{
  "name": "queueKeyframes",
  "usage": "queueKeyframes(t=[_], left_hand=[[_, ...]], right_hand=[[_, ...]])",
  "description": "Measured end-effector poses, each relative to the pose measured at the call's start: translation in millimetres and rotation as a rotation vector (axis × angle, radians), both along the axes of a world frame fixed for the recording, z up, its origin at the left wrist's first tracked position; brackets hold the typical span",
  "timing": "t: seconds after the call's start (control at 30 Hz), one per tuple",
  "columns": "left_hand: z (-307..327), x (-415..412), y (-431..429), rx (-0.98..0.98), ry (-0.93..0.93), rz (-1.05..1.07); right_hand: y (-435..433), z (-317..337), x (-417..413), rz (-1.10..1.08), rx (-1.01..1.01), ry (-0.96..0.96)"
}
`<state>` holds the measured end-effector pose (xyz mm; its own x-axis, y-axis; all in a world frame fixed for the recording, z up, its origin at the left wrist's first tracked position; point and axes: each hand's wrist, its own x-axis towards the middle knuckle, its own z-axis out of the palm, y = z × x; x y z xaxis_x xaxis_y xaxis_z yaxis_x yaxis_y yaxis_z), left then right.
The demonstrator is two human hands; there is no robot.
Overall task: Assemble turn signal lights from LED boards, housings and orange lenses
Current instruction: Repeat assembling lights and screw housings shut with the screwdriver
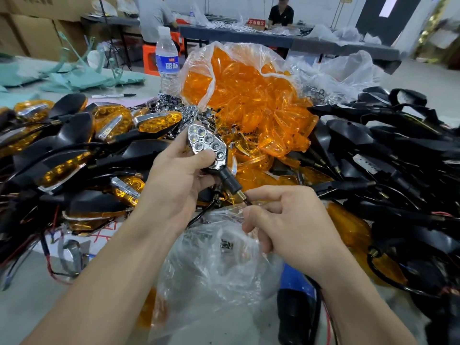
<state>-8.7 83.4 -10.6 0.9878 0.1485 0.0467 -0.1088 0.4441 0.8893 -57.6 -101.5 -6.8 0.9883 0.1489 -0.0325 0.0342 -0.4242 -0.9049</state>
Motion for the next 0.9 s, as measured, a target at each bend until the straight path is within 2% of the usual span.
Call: queueKeyframes(t=[0.3,0.57,0.67,0.77,0.9], left_hand=[[1,-4,-6,-0.050,-0.005,0.108],[2,-7,-9,-0.050,-0.021,0.115],[3,-8,-9,0.006,-0.056,0.107],[1,-9,-12,0.095,-0.095,0.008],[-5,-10,-12,0.361,-0.232,-0.074]], right_hand=[[-10,13,0,-0.056,-0.111,-0.048],[-14,11,0,-0.078,-0.193,-0.096],[-10,8,-2,-0.044,-0.144,-0.168],[-2,3,-3,0.039,0.019,-0.113],[3,-5,-1,0.026,0.020,-0.156]])
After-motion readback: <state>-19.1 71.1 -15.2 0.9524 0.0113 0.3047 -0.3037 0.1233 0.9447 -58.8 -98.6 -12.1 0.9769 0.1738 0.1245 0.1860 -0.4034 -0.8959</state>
